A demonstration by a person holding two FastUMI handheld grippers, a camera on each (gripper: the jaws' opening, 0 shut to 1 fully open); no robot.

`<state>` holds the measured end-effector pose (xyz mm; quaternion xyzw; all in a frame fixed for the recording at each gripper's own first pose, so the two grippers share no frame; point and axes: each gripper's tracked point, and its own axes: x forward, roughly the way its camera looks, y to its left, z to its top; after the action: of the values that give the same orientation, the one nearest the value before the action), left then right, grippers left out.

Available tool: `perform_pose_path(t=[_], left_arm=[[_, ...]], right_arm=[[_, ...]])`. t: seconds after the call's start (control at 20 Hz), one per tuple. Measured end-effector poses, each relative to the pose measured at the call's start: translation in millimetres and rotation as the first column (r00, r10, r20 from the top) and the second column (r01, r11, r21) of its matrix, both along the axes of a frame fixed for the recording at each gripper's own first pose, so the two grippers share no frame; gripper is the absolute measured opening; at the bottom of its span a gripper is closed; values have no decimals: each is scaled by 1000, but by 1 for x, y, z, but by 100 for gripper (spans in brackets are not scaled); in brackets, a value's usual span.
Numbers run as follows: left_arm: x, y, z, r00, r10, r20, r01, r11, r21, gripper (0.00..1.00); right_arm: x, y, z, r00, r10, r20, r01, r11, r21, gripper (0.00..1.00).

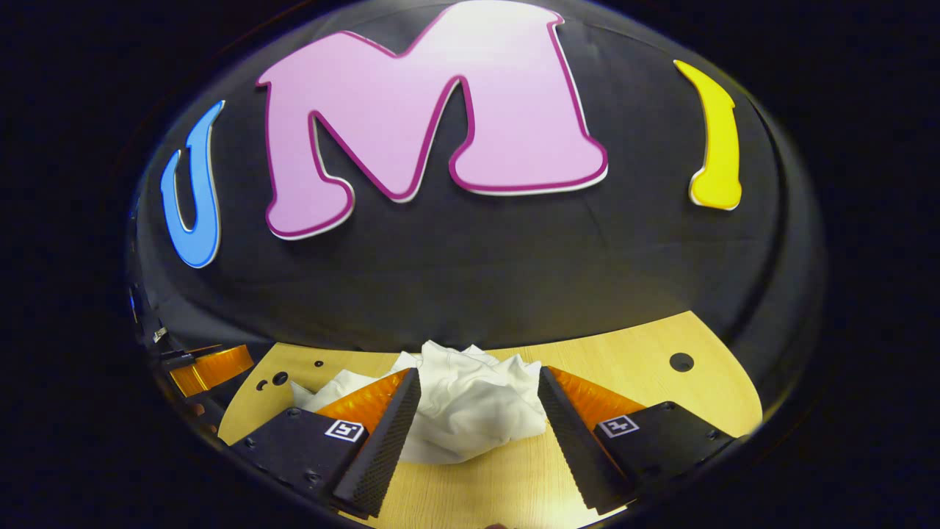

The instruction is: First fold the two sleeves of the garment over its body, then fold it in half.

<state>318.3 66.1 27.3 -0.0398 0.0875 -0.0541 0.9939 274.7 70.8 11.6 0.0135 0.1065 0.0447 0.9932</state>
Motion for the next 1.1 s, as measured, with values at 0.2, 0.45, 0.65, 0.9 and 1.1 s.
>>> perform_pose_path(t=[0.2,0.45,0.65,0.9,1.1], left_arm=[[-70,22,14,998,0,67,-6,997,83,97],[-162,34,-1,996,-27,82,15,990,140,97],[-233,33,-11,994,-43,103,32,994,108,98],[-300,38,-8,990,-40,138,31,997,73,97],[-326,45,11,971,-17,237,-1,997,78,98]], right_arm=[[-56,-12,34,995,-21,94,25,999,-35,98],[-131,-15,58,988,-5,152,15,998,-63,98],[-190,-15,59,982,5,187,10,997,-83,98],[-248,-13,45,984,-9,177,16,999,-38,98],[-278,-17,29,986,-24,163,24,1000,1,98]])
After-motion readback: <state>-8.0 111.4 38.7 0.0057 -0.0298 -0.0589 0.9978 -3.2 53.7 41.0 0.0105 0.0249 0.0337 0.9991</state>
